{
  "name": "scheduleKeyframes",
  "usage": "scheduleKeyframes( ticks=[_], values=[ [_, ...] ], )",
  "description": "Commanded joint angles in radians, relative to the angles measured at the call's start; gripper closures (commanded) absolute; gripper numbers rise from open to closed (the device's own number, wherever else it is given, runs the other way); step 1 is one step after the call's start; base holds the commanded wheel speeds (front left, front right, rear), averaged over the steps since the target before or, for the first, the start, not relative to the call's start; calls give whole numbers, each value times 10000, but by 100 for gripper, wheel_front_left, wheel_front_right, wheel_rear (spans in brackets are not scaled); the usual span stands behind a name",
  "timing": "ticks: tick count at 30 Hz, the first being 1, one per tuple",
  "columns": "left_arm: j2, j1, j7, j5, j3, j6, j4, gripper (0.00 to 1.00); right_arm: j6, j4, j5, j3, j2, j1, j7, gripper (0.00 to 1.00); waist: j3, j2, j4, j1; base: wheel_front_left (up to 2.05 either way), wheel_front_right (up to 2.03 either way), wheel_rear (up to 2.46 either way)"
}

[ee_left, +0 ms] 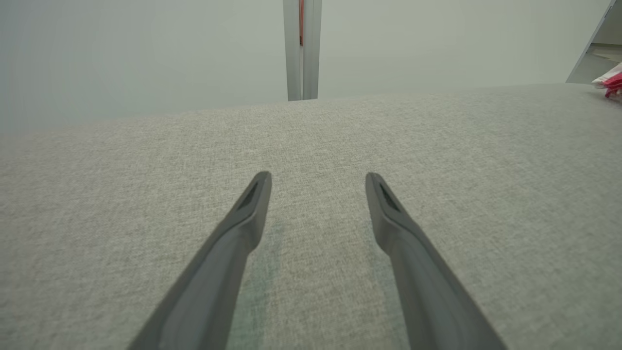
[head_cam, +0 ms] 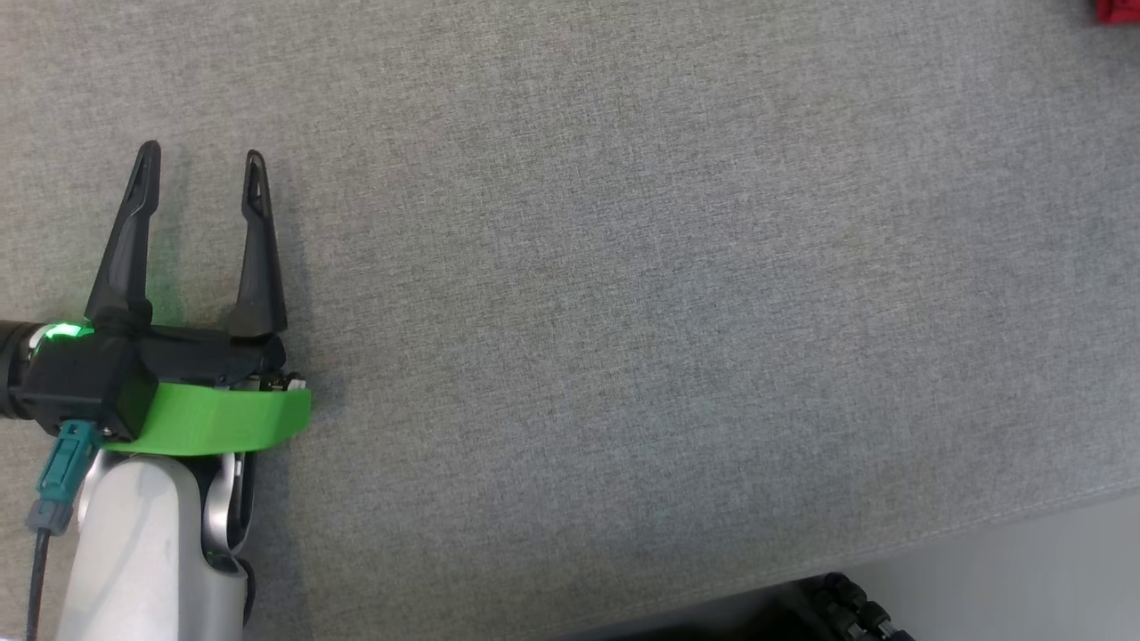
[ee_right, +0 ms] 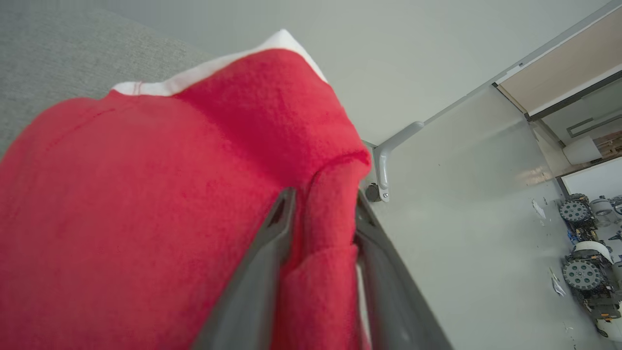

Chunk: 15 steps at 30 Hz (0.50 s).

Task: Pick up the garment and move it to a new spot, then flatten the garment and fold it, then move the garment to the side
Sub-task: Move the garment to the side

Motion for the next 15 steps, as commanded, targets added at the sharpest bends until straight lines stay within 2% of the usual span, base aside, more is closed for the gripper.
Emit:
scheduleKeyframes(
  ticks=[1, 8, 15],
  values=[
    [70, 47, -14, -65, -10, 43, 87, 0, -16, 143, -103, -50, 60, -201, -228, 0, -61, -1, 58, -1, 0, 0, 0],
    [-58, 267, -180, -267, 6, 97, 539, 0, -16, 747, -534, -32, 457, -185, -1352, 0, -723, -1, 186, -1, 0, 0, 0],
    [-246, 762, -326, -553, 267, 237, 1109, 0, -16, 234, -461, -555, 1317, 491, -1956, 0, -2074, -1, 303, -1, 0, 0, 0]
  ],
)
